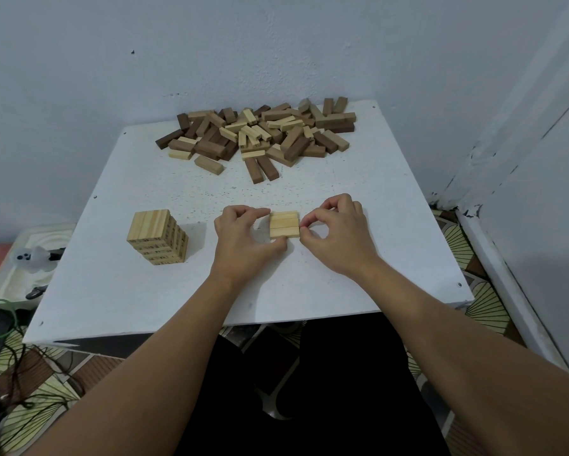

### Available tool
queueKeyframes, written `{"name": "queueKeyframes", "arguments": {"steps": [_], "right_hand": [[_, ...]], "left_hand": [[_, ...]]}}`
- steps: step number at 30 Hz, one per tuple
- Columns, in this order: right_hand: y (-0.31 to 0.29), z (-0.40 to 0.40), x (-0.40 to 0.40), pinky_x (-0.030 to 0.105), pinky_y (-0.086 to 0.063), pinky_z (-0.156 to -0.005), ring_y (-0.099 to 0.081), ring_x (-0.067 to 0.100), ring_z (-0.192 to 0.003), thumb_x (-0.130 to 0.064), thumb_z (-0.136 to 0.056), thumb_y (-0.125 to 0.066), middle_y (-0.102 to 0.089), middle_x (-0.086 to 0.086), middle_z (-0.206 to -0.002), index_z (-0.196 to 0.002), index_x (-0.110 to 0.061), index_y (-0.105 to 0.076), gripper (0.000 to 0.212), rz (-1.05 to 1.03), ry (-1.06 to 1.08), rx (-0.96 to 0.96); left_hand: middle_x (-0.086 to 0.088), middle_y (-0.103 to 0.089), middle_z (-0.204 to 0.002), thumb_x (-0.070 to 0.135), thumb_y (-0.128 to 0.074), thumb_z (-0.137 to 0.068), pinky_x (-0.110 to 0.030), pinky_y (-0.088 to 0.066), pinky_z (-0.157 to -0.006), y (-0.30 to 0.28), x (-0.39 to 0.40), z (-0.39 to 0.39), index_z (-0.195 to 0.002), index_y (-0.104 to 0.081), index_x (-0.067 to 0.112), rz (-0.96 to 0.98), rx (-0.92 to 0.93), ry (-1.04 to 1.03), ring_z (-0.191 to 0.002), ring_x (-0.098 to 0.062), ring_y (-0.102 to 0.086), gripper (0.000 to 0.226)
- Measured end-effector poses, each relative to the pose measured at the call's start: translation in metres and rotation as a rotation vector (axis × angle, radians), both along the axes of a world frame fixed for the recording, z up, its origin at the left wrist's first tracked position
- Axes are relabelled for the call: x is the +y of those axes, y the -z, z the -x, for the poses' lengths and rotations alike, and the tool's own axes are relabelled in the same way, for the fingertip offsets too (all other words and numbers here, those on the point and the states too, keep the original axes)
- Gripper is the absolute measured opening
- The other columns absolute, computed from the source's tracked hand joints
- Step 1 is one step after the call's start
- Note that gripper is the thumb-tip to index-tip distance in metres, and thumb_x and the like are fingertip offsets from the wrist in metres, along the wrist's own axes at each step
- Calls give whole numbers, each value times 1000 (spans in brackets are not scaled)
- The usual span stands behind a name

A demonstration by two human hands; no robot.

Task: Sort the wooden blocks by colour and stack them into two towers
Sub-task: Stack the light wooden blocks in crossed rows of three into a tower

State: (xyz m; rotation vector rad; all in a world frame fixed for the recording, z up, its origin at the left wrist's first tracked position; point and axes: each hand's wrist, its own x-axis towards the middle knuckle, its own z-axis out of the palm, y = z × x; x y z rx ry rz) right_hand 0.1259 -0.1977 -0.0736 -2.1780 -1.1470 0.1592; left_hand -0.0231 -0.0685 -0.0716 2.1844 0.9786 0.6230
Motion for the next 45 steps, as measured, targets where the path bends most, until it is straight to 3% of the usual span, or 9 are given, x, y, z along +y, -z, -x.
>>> {"name": "queueKeyframes", "arguments": {"steps": [8, 16, 19, 27, 32, 34, 38, 41, 45], "right_hand": [[0, 1, 0, 25, -30, -97, -38, 11, -109, -45, -89, -68, -41, -9, -112, -103, -36, -72, 16, -19, 10, 2], [-5, -3, 1, 33, -25, -109, -33, 16, -124, -59, -84, -67, -29, -12, -120, -145, -39, -44, 68, 107, -57, -4], [-6, -5, 3, 36, -22, -113, -29, 19, -128, -60, -84, -65, -32, -8, -128, -152, -41, -37, 76, 180, -70, -24], [-4, -9, 6, 37, -21, -114, -29, 19, -129, -63, -88, -61, -34, -6, -134, -151, -46, -41, 68, 209, -79, -32], [-3, -8, 8, 36, -22, -112, -30, 19, -128, -63, -89, -62, -35, -7, -132, -145, -49, -47, 60, 203, -78, -28], [-4, -8, 7, 35, -22, -110, -31, 18, -126, -63, -89, -62, -33, -9, -127, -143, -49, -48, 58, 199, -83, -32], [-6, -6, 4, 33, -22, -109, -31, 16, -122, -61, -88, -65, -29, -13, -120, -140, -47, -52, 55, 157, -97, -24], [-10, -6, -3, 31, -28, -110, -29, 15, -118, -51, -89, -71, -32, -11, -122, -139, -42, -57, 53, 70, -103, 65], [-28, 6, -4, 29, -32, -110, -28, 18, -123, -39, -88, -75, -33, -6, -125, -134, -41, -59, 49, -66, -95, 209]], "left_hand": [[11, -43, -120, 45, -81, -70, -7, -30, -90, -2, -3, 1, -128, -67, 31, 39, 1, 2, -129, -12, -35, 61], [10, -49, -126, 47, -92, -63, -35, -43, -104, -21, 24, 11, -140, -54, 42, 279, 82, 169, -125, -14, -47, 86], [6, -51, -125, 33, -98, -67, -28, -45, -96, -33, 35, 9, -144, -54, 35, 342, 162, 229, -121, -13, -52, 89], [16, -52, -106, 20, -94, -73, -17, -43, -84, -48, 43, -2, -128, -71, 27, 288, 274, 293, -103, -4, -54, 61], [0, -66, -108, 28, -97, -67, -39, -51, -94, -48, 45, -6, -112, -79, 36, 282, 307, 268, -104, -20, -60, 49], [-2, -65, -109, 30, -97, -66, -40, -49, -89, -49, 44, -7, -108, -78, 39, 280, 314, 251, -104, -19, -59, 46], [6, -57, -103, 34, -95, -70, -32, -42, -74, -54, 38, -10, -111, -76, 39, 219, 341, 258, -100, -16, -53, 45], [4, -55, -110, 45, -92, -69, -43, -50, -93, -69, 33, -13, -114, -72, 43, 65, 403, 260, -114, -20, -54, 49], [4, -46, -113, 47, -86, -70, -43, -35, -102, -106, 31, -15, -121, -66, 50, -217, 501, 272, -123, -24, -47, 54]]}}
